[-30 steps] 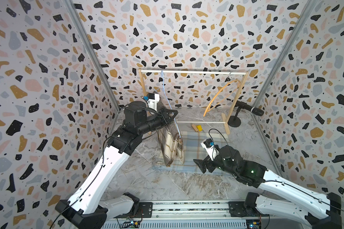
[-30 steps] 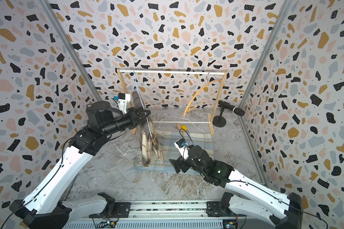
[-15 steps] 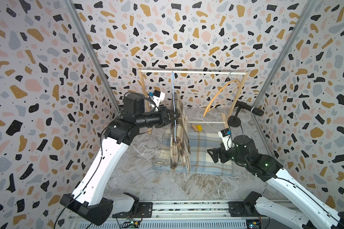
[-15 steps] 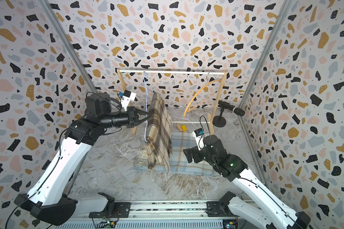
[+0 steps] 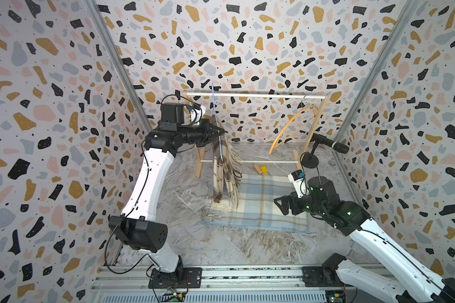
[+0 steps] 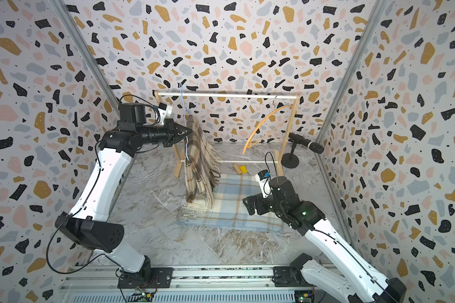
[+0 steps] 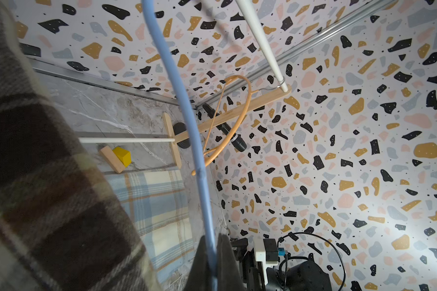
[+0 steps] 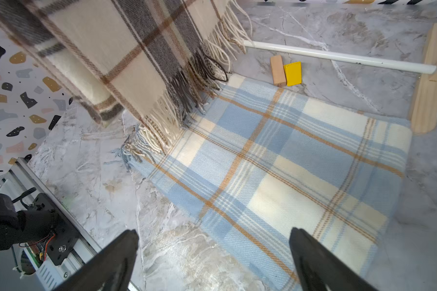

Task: Hang the scarf on the hanger
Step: Place the hanger at the clothesline.

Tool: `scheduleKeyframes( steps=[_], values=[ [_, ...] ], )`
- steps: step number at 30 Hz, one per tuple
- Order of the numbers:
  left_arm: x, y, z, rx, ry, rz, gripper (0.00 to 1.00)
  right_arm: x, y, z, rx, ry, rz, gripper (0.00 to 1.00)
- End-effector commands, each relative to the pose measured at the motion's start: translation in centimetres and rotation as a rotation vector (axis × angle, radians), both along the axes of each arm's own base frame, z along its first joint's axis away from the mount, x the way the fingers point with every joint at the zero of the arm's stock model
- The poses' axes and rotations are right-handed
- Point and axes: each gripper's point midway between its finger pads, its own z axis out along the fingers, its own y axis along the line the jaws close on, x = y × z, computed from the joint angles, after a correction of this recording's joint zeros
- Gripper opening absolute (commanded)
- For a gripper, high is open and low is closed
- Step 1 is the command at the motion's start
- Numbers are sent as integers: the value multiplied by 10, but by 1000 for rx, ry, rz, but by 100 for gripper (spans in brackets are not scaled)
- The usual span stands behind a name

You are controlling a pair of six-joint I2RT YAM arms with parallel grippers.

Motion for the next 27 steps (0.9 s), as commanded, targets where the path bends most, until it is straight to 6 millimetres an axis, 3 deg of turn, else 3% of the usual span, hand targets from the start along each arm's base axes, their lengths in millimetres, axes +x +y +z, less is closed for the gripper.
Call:
scheduleKeyframes(
  steps=[1, 8, 22, 27],
  values=[
    [3, 4, 41, -6, -183, -46, 0, 3, 0, 5, 2, -6, -4, 99],
    [37, 21, 14, 16, -120, -18, 0, 4, -1, 3, -1, -2, -12, 99],
    [53, 68, -27, 72, -42, 58, 0, 9, -14, 4, -14, -5, -50, 99],
    [51, 92, -42, 127, -19, 101, 8, 11, -21, 2, -31, 3, -66, 99]
  ],
)
